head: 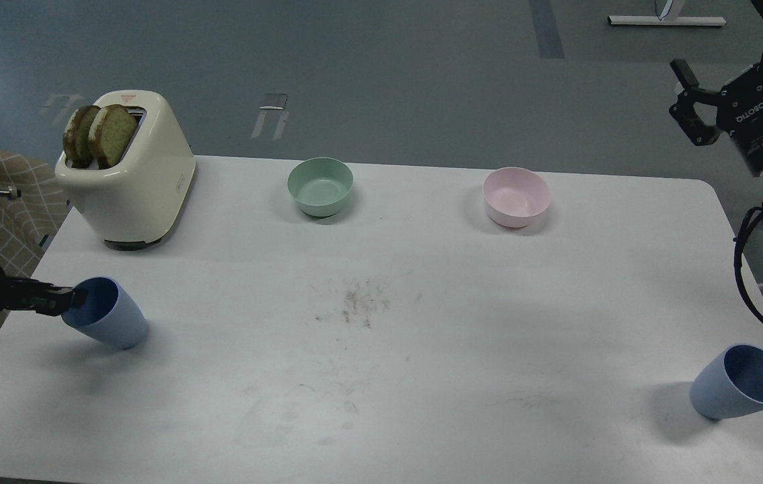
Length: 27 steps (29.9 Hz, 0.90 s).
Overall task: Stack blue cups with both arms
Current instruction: 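Grasp the blue cup with the left gripper and lift it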
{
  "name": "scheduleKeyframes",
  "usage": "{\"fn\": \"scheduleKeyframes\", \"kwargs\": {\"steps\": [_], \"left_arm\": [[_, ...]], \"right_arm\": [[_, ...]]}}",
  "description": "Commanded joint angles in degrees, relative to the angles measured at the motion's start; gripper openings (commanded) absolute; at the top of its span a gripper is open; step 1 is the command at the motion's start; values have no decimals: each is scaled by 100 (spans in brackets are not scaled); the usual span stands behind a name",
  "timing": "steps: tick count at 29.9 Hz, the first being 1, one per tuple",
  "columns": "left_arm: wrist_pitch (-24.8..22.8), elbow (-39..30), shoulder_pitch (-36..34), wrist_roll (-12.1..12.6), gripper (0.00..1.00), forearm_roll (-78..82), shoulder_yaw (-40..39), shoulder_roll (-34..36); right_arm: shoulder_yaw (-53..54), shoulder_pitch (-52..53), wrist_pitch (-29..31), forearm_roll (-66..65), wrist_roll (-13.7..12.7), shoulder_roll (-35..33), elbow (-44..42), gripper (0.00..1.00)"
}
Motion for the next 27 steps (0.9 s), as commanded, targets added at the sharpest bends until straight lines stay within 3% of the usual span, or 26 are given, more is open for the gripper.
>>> {"fn": "scheduleKeyframes", "kwargs": {"steps": [1, 7, 11, 16, 19, 24, 27], "left_arm": [[0, -150, -31, 0, 0, 16, -35, 80], [0, -1028, -251, 0, 0, 34, -123, 352], [-61, -1862, -882, 0, 0, 95, -114, 405], [-260, -2321, -1542, 0, 0, 438, -114, 177], [-260, -2348, -2112, 0, 0, 464, -105, -690], [-260, -2251, -2588, 435, 0, 482, -96, -1852], [-260, -2014, -2984, 716, 0, 490, -53, -2924]], "right_arm": [[0, -1, 0, 7, 0, 1, 5, 100], [44, 25, 0, -2, 0, -8, 5, 100], [52, 235, 0, -20, -9, -17, 66, 100], [8, 675, 0, -265, -9, -17, 75, 100], [-35, 956, 0, -415, -18, -17, 40, 100], [-53, 1150, 0, -424, -36, -26, 40, 100], [-167, 1264, 0, -415, -36, -104, 75, 100]]}}
